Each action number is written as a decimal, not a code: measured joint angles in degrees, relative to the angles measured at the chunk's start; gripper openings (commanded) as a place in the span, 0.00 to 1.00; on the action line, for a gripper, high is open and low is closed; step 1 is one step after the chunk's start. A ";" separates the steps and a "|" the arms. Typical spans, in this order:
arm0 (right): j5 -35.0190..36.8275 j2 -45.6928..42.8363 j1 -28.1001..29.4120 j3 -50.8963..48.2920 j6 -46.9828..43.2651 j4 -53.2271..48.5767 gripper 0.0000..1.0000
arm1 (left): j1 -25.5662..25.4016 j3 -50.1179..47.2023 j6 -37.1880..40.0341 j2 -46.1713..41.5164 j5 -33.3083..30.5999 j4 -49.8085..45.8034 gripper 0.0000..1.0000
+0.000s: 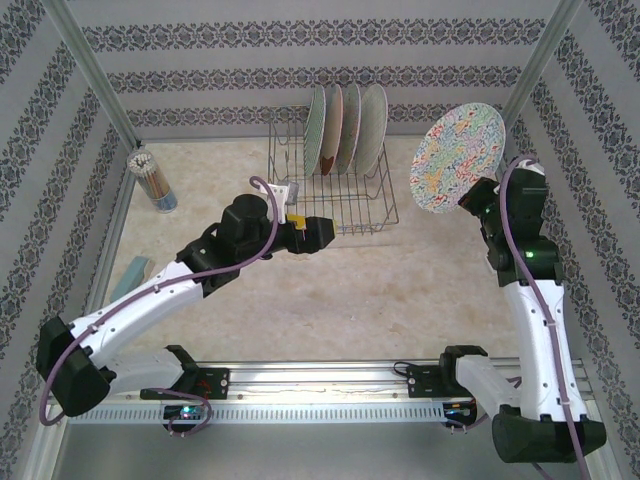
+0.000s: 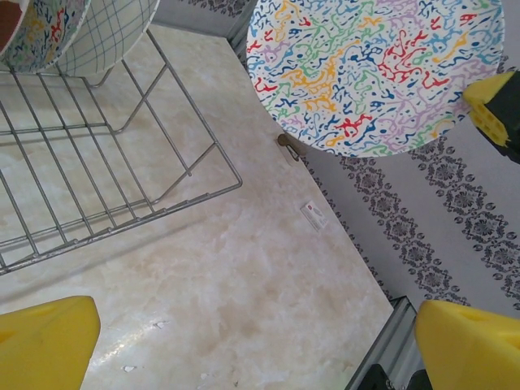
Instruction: Load the plates into the dish rack
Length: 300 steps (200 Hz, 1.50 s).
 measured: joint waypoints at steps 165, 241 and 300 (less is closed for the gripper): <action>21.66 5.38 31.43 7.98 -5.44 -3.41 0.00 | 0.00 1.09 3.08 -8.44 -5.31 -7.67 1.00; 24.52 14.43 35.67 11.98 -5.95 0.98 0.00 | 0.00 1.07 4.59 -13.22 -9.01 -10.88 1.00; 25.14 21.14 38.25 17.07 -7.39 3.56 0.00 | 0.00 1.03 5.70 -15.87 -13.25 -13.46 1.00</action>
